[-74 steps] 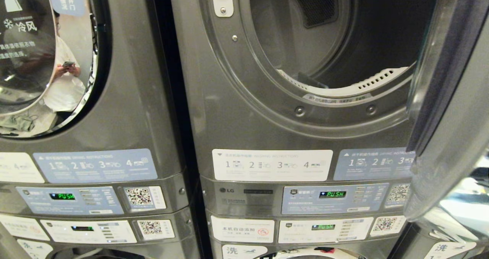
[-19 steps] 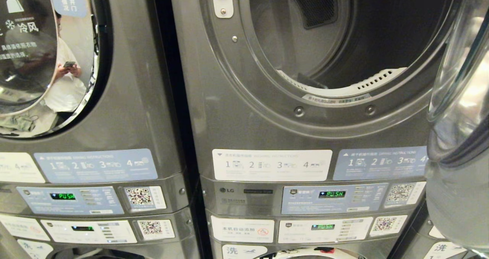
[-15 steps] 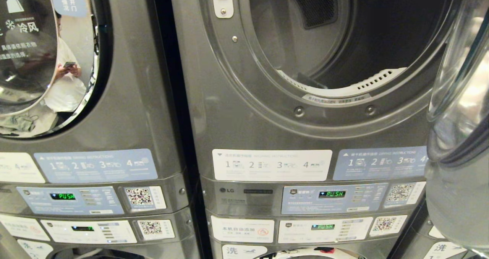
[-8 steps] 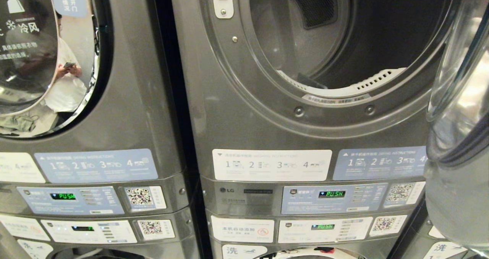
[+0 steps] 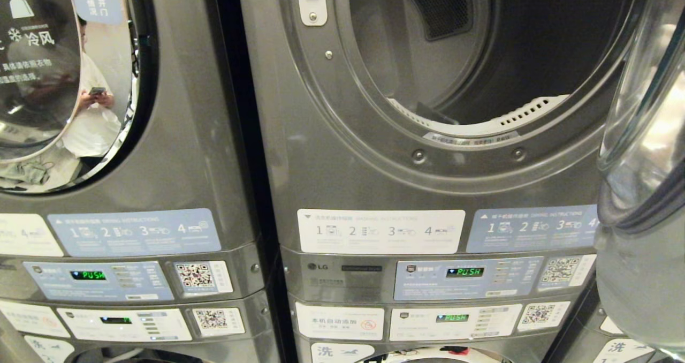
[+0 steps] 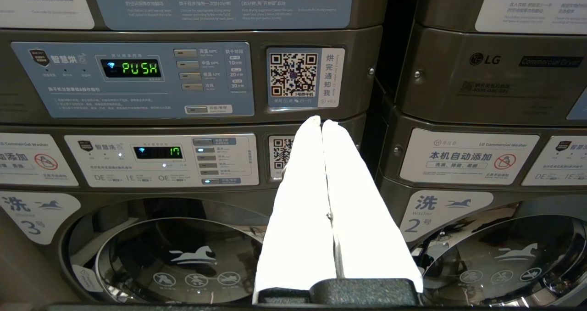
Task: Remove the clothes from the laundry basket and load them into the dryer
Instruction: Open the dryer
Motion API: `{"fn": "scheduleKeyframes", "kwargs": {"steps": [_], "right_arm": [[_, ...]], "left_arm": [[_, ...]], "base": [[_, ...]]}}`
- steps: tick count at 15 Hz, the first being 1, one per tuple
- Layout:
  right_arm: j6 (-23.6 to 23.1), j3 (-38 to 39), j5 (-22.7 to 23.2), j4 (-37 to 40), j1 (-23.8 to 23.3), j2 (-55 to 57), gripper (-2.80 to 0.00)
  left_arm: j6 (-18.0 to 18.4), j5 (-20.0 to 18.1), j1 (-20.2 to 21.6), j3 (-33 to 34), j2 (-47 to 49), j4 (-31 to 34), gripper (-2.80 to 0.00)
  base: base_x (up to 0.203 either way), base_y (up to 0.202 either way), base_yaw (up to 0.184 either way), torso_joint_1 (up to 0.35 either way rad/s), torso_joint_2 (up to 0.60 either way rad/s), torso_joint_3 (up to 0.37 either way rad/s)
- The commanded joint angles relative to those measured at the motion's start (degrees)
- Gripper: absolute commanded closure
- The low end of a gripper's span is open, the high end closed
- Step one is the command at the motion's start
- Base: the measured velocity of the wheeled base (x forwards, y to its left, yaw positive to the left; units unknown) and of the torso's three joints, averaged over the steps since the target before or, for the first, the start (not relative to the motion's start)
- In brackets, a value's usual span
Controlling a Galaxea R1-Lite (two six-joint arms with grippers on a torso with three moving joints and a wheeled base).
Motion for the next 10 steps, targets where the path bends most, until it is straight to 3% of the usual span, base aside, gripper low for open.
{"fn": "scheduleKeyframes", "kwargs": {"steps": [1,2,5,7,10], "right_arm": [[-0.1,5.2,0.1,-6.9,0.0,-0.6,0.0],[-0.5,6.3,0.3,-11.1,0.0,-0.6,0.0],[-3.4,7.0,1.3,-9.7,0.0,-0.6,0.0],[-2.2,7.0,1.0,-12.1,0.0,-0.6,0.0],[2.6,6.0,-1.7,-7.8,0.0,-0.6,0.0]], "left_arm": [[0.0,0.0,0.0,0.0,-0.1,0.0,0.0],[0.0,0.0,0.0,0.0,-0.1,0.0,0.0],[0.0,0.0,0.0,0.0,-0.1,0.0,0.0],[0.0,0.0,0.0,0.0,0.0,0.0,0.0],[0.0,0.0,0.0,0.0,-0.1,0.0,0.0]], "base": [[0.0,0.0,0.0,0.0,0.0,0.0],[0.0,0.0,0.0,0.0,0.0,0.0],[0.0,0.0,0.0,0.0,0.0,0.0],[0.0,0.0,0.0,0.0,0.0,0.0],[0.0,0.0,0.0,0.0,0.0,0.0]]}}
